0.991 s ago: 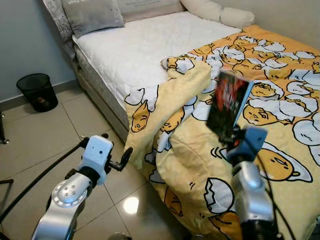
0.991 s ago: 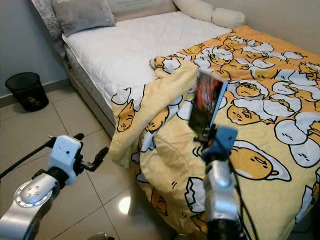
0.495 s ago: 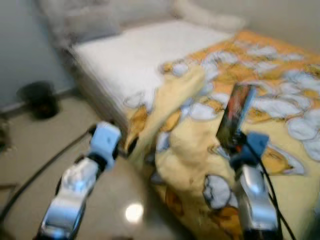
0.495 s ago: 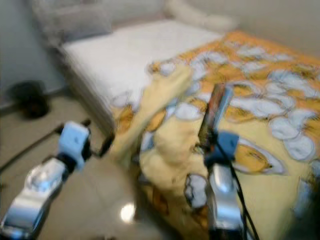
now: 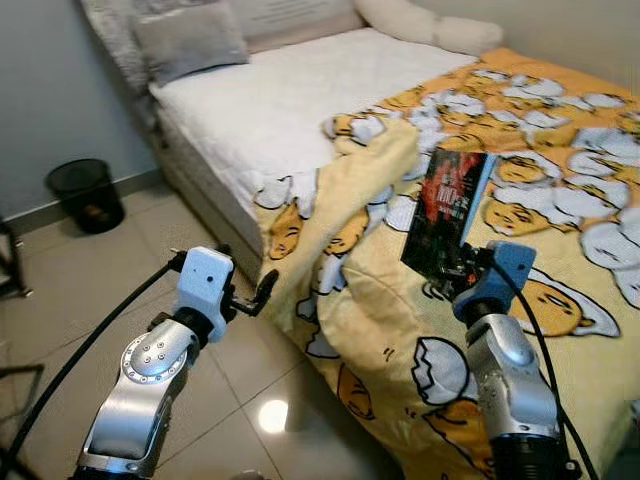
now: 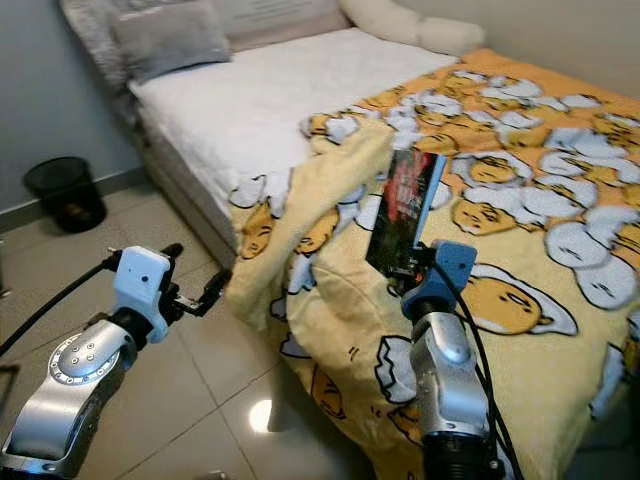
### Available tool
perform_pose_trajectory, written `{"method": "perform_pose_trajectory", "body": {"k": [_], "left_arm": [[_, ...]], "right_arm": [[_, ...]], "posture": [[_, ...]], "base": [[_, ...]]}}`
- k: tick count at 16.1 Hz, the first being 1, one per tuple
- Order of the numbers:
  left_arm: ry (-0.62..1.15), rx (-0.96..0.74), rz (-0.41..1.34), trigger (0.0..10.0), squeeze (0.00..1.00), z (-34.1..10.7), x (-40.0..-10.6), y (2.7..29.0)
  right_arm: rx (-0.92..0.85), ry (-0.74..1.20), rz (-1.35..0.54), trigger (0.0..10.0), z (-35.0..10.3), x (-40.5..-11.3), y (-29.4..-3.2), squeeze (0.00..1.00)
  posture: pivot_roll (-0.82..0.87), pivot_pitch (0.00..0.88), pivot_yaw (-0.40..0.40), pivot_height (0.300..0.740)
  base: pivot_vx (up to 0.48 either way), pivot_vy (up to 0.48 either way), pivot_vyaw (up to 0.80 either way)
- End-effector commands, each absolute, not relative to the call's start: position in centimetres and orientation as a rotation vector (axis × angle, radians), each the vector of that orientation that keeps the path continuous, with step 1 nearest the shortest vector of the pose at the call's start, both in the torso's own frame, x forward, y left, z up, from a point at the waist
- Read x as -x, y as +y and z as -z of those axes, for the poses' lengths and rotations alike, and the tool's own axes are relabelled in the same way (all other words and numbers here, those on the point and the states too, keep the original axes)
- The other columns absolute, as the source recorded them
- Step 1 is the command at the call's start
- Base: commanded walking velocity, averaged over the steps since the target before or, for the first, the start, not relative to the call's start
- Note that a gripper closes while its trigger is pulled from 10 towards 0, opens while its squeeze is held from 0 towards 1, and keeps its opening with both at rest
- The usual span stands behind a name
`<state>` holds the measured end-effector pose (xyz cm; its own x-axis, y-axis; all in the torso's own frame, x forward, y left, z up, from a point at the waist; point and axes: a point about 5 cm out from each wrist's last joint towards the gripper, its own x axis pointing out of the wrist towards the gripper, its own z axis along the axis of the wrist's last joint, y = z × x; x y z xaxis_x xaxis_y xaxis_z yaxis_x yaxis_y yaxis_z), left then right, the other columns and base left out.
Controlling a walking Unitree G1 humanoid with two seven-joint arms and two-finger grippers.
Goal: Clean up the room
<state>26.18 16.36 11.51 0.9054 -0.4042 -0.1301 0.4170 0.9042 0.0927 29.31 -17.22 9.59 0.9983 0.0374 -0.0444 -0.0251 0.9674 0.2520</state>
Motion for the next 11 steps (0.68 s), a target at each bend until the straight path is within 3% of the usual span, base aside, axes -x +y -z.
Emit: {"method": "perform_pose_trajectory", "body": {"k": [1,2,3,4,7,8,9,11], "left_arm": [[0.087,-0.026,0.485,10.0,0.00,-12.4,-26.3,16.5],[0.076,-0.011,0.508,10.0,0.09,-12.7,-26.4,16.6],[0.068,0.030,0.551,10.0,0.85,-13.4,-26.8,17.0],[0.080,0.096,0.599,10.0,1.00,-14.0,-27.1,17.3],[0.057,0.243,0.743,10.0,1.00,-16.5,-28.3,18.4],[0.045,0.299,0.786,10.0,0.91,-17.2,-28.3,18.5],[0.050,0.368,0.811,10.0,0.00,-17.8,-28.4,18.6],[0.039,0.423,0.862,10.0,0.00,-18.8,-28.7,18.3]], "right_arm": [[-0.273,-0.047,-0.124,10.0,-12.2,-30.3,-16.9,0.00],[-0.276,-0.051,-0.149,10.0,-12.4,-30.4,-16.9,0.00],[-0.276,-0.066,-0.230,10.0,-13.1,-30.5,-16.8,0.00],[-0.265,-0.080,-0.315,10.0,-13.9,-30.4,-16.7,0.00],[-0.363,-0.124,-0.605,10.0,-16.4,-29.6,-16.1,0.00],[-0.374,-0.131,-0.652,10.0,-16.8,-29.5,-15.9,0.00],[-0.393,-0.142,-0.710,10.0,-17.4,-29.2,-15.7,0.00],[-0.409,-0.151,-0.853,10.0,-18.4,-28.4,-14.5,0.00]], "posture": [[-0.02,0.000,0.038,0.740],[-0.03,0.000,0.041,0.740],[-0.03,0.000,0.041,0.740],[-0.03,0.000,0.041,0.740],[-0.02,0.000,0.049,0.740],[-0.02,0.000,0.052,0.740],[-0.02,0.000,0.054,0.740],[-0.02,0.000,0.061,0.740]], "base": [[0.000,0.000,0.00],[0.000,0.000,0.00],[0.000,0.000,0.00],[0.000,0.000,0.00],[0.000,0.000,0.00],[0.000,0.000,0.00],[0.000,0.000,0.00],[0.000,0.000,0.00]]}}
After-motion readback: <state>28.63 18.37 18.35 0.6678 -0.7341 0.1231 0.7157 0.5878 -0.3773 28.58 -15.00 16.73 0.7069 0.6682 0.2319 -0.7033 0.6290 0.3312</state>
